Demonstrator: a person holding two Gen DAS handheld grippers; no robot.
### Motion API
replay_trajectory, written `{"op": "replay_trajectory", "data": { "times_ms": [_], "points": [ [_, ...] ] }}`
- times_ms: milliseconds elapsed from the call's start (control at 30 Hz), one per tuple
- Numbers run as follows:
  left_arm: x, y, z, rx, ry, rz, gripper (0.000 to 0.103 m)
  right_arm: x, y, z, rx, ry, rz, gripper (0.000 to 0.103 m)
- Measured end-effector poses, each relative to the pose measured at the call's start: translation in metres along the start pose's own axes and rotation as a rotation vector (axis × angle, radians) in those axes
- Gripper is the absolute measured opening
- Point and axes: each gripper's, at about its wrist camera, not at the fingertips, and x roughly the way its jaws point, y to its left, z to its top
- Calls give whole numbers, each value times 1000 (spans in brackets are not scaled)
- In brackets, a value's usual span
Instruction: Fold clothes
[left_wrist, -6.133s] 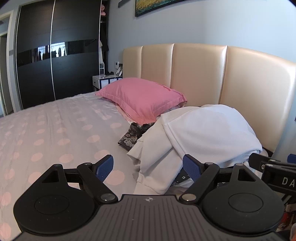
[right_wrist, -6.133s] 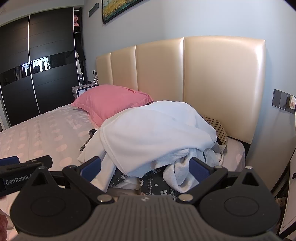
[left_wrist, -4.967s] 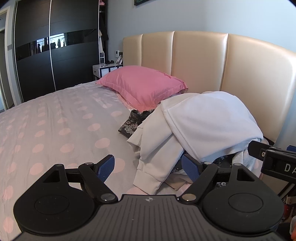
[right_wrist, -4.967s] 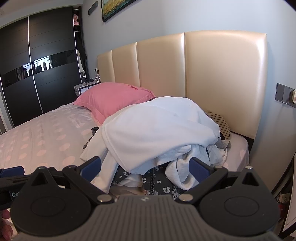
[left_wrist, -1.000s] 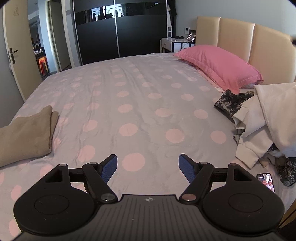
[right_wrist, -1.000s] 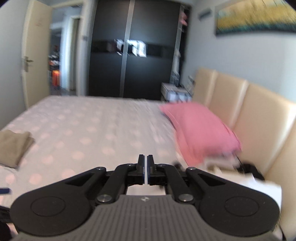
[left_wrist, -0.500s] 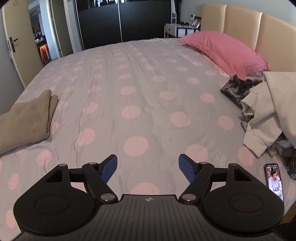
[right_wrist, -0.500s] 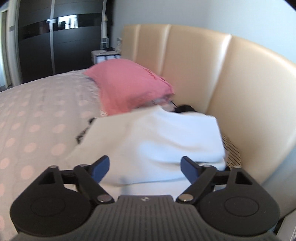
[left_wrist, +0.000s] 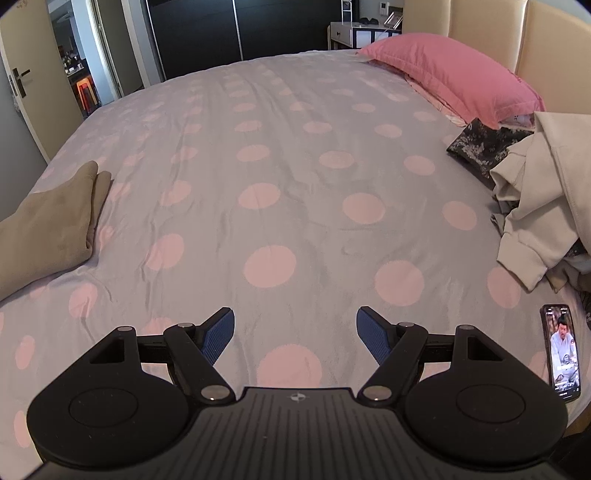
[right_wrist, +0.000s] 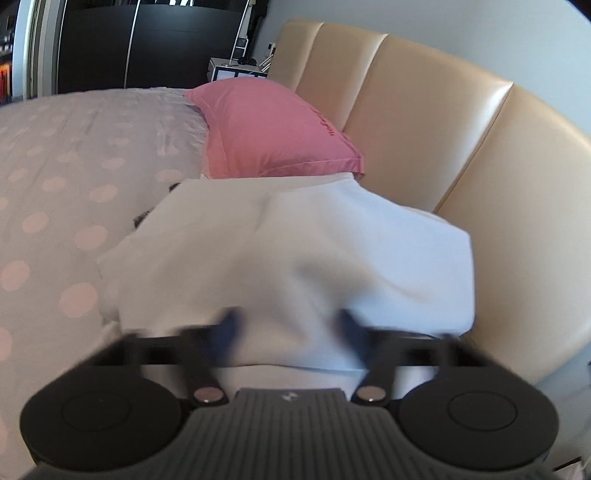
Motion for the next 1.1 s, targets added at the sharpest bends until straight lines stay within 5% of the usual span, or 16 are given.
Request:
{"op": "replay_trajectory", "data": {
  "times_ms": [67,133,300,600,800,1100],
  "points": [
    [0,1,1,-3,1,2,72,-3,-3,6,30,-18,-11,13],
    [1,1,1,-7,1,2,72,-12,-5,13,16,-69,-59,8],
    [-4,3,1,-9,-13,-5,72,-44,-9,36,-35,-231,-204,6],
    [-25,14,5,-28,-62,-10,72,-130,-31,114,49,-452,-300,3],
    [-43,26,10,-50,-114,-6,72,-197,3,142,12,-583,-229,3],
    [-74,47,13,-77,-194,15,72,-307,103,151,-139,-823,56,3]
  ]
}}
